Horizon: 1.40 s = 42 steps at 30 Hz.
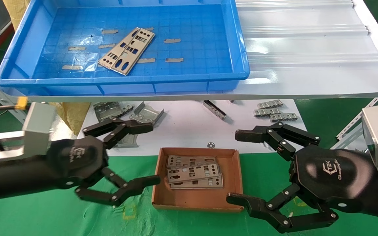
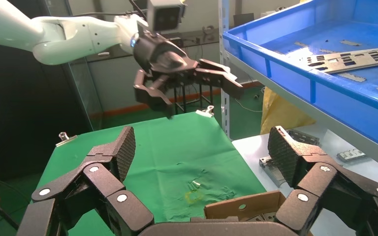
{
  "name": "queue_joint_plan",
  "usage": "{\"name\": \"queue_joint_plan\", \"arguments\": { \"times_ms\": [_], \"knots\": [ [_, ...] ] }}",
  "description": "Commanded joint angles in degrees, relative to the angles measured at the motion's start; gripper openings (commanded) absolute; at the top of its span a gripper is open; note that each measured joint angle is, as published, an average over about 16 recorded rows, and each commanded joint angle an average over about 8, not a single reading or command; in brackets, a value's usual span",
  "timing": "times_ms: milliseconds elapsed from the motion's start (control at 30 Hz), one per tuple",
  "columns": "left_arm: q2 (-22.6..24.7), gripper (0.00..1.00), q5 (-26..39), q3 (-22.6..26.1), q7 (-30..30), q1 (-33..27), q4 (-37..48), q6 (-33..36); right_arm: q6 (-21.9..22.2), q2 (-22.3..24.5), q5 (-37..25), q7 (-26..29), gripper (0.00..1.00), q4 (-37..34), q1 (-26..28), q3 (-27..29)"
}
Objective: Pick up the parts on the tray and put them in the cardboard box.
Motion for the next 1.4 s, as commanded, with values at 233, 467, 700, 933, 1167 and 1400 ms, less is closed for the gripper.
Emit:
{"name": "queue_joint_plan", "arguments": {
  "times_ms": [233,467,700,933,1167,1400],
  "knots": [
    [-5.3,1.0,-2.2,-3.6,-5.0,4.0,-8.9,-0.5,0.0,0.0,0.0,0.0,1.0,0.0,0.0,0.0],
    [-9.6,1.0,-4.1,-6.6,-9.0,7.3,-16.2,-0.8,0.0,0.0,0.0,0.0,1.0,0.0,0.0,0.0],
    [-11.4,1.0,-5.0,-7.9,-10.2,8.7,-19.3,-0.9,0.0,0.0,0.0,0.0,1.0,0.0,0.0,0.0],
    [-10.9,1.0,-4.8,-7.5,-9.9,8.4,-18.4,-1.0,0.0,0.0,0.0,0.0,1.0,0.0,0.0,0.0],
    [-10.6,1.0,-4.6,-7.3,-9.7,8.1,-17.8,-1.0,0.0,0.0,0.0,0.0,1.0,0.0,0.0,0.0],
    [-10.3,1.0,-4.5,-7.1,-9.6,7.9,-17.4,-0.9,0.0,0.0,0.0,0.0,1.0,0.0,0.0,0.0]
  ]
}}
